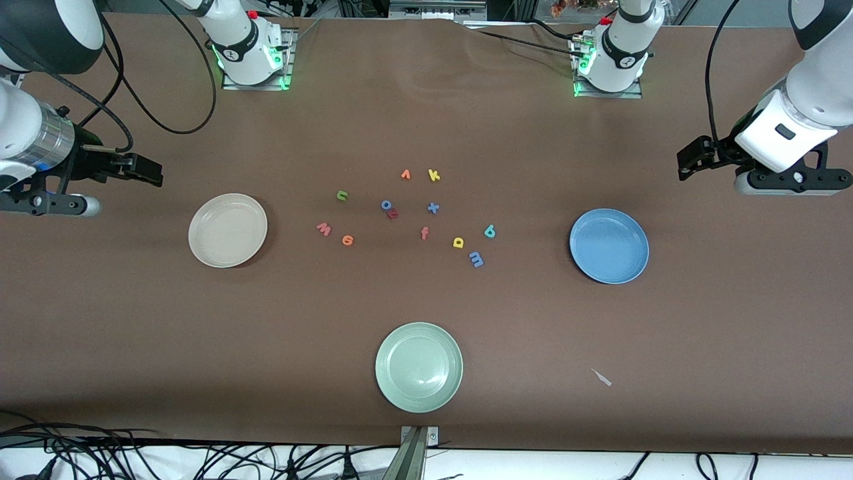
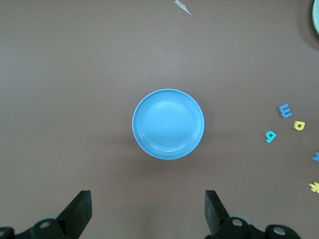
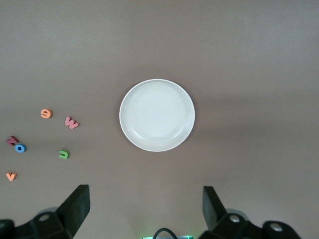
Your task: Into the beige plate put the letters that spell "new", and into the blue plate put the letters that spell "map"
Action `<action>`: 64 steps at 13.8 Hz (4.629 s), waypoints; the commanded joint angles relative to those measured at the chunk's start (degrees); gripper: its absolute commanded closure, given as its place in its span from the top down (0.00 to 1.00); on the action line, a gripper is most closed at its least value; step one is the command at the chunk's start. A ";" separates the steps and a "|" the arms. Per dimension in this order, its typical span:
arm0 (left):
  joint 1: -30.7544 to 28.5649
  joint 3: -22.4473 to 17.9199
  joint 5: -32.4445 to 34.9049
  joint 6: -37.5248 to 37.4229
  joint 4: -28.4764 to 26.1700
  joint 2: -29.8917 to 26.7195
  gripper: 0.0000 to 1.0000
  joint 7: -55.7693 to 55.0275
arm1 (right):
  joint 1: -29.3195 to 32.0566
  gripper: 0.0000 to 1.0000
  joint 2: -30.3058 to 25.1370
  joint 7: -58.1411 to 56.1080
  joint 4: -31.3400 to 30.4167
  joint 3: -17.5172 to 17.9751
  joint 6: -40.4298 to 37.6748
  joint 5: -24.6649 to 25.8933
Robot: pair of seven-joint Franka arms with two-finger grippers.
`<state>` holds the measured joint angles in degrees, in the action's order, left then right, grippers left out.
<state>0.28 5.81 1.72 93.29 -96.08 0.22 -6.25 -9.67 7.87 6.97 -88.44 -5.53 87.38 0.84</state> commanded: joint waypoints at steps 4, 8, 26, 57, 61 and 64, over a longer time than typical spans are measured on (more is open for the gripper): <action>0.60 0.26 1.80 -0.39 -0.43 -0.93 1.00 0.89 | 0.27 1.00 -0.48 0.32 -0.68 0.16 0.25 -0.93; 0.69 0.26 1.80 -0.57 -0.43 -1.10 1.00 0.97 | 0.27 1.00 -0.48 0.32 -0.76 0.16 0.25 -1.02; 0.69 1.66 1.80 -1.98 -0.34 -1.28 1.00 0.53 | 0.27 1.00 -0.48 0.32 -0.77 0.16 0.16 -0.93; 0.86 2.10 1.28 -5.92 0.62 -1.28 1.00 1.33 | 0.27 1.00 -0.31 0.32 -0.85 0.16 0.07 -1.19; 1.56 5.60 1.18 -6.19 2.03 1.95 1.00 0.98 | -2.18 1.00 1.61 -0.03 -0.68 0.69 0.68 -0.84; 3.40 10.00 1.53 -5.76 2.30 7.23 1.00 0.36 | -5.17 1.00 3.90 -0.47 -0.41 0.78 2.26 -1.19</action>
<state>1.96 13.69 2.12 88.10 -95.58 2.87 -6.06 -13.15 10.40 6.93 -88.93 -4.71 88.13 0.46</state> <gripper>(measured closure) 0.000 0.000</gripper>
